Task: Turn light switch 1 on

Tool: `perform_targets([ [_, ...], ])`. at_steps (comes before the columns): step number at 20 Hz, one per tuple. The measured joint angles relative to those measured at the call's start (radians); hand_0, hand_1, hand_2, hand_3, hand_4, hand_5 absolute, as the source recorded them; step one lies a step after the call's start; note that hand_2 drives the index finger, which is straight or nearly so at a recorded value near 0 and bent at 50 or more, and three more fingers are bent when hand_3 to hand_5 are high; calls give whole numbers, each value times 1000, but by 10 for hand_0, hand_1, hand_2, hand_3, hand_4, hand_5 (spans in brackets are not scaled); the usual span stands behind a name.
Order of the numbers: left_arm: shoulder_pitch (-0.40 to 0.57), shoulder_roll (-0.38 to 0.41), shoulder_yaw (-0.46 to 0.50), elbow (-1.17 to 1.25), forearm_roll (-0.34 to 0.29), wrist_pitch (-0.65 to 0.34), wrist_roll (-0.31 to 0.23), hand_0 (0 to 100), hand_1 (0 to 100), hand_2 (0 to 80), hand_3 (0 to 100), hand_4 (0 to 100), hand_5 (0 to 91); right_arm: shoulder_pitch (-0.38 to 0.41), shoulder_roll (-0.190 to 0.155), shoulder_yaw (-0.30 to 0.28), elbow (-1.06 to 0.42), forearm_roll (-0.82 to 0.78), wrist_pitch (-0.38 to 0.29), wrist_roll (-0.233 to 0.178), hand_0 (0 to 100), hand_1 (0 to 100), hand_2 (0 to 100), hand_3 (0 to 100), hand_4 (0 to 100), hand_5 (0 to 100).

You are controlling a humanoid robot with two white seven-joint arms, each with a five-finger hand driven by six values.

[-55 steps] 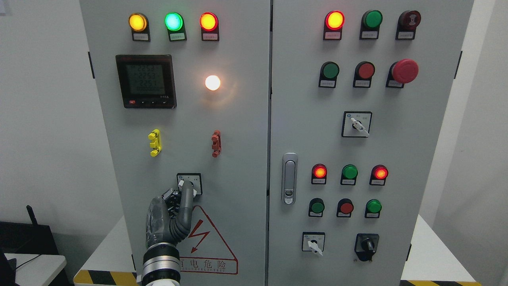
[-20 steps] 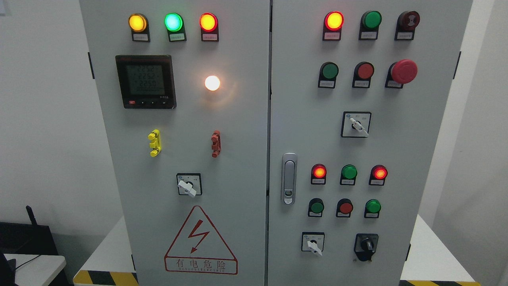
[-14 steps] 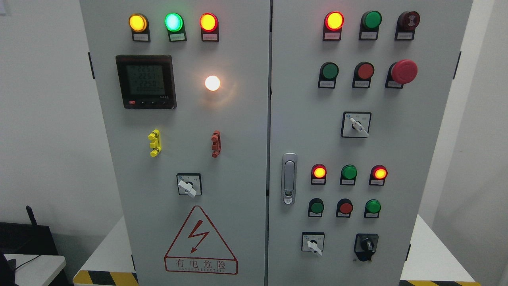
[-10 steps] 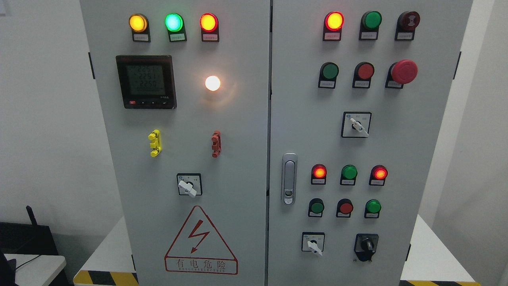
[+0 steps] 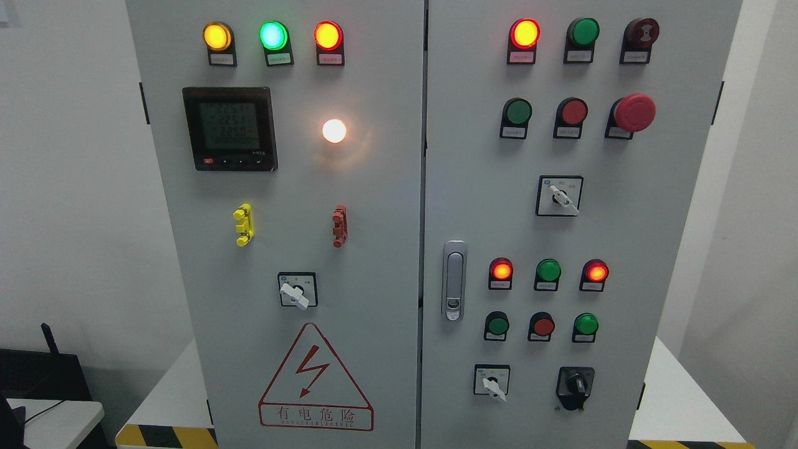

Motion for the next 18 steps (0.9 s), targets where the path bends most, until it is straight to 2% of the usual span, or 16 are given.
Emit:
perform_targets([
  [7, -45, 18, -149, 211, -6, 107, 0, 244, 42, 0, 0, 0, 0, 0, 0, 0, 0, 0, 0, 0, 120, 389, 0, 0, 0, 0],
  [13, -94, 17, -230, 309, -8, 169, 12, 227, 13, 0, 0, 0, 0, 0, 0, 0, 0, 0, 0, 0, 120, 389, 0, 0, 0, 0],
  [18, -127, 15, -275, 360, -10, 182, 24, 223, 11, 0, 0, 0, 0, 0, 0, 0, 0, 0, 0, 0, 120, 389, 0, 0, 0, 0],
])
